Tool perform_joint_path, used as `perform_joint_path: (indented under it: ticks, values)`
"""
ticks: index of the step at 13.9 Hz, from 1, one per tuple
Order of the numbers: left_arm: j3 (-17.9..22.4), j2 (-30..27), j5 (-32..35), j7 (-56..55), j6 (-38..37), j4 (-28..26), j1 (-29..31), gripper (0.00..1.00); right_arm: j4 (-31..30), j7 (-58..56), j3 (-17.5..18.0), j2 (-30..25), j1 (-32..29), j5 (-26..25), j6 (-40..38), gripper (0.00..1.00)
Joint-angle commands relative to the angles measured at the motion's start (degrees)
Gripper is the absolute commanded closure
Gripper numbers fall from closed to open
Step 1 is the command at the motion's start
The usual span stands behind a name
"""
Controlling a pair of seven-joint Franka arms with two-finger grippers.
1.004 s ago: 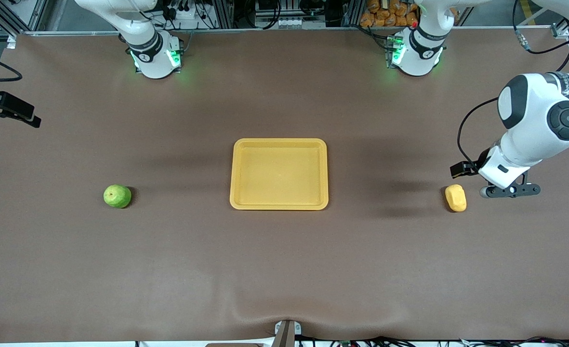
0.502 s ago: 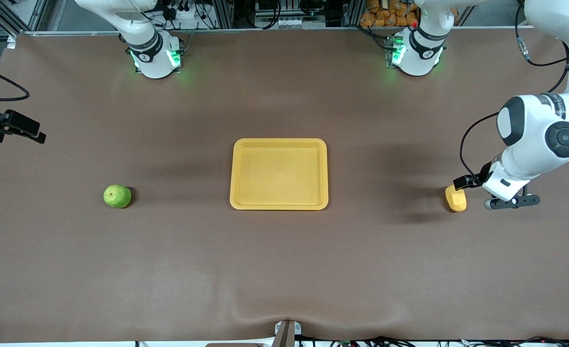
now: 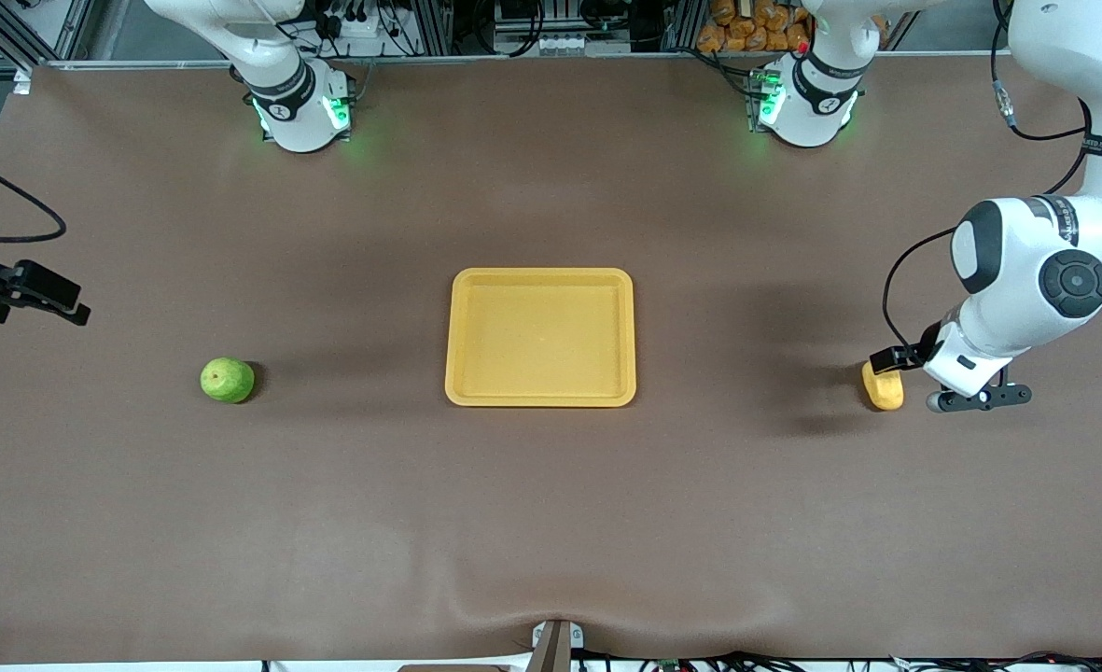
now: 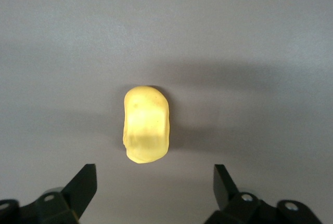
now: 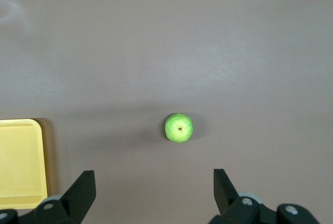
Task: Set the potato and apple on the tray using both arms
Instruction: 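Close the left gripper on the potato while the right gripper reaches the apple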
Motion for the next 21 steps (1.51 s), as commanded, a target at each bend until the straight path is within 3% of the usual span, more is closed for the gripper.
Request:
perform_joint_path:
  ticks: [1, 6, 21]
  values:
    - [-0.3, 1.7, 0.6, -1.6, 2.3, 0.2, 0.4, 0.04, -0.2, 0.2, 0.5, 1.2, -1.0, -1.0, 2.5, 0.00]
    - [-0.3, 4.5, 0.6, -1.5, 6.2, 0.2, 1.3, 0.09, -0.2, -0.1, 0.5, 7.6, -0.8, -1.0, 5.1, 0.00]
    - [-0.3, 9.2, 0.6, -1.6, 10.6, 0.6, 3.2, 0.18, -0.2, 0.0, 0.5, 13.5, -1.1, -0.2, 5.0, 0.00]
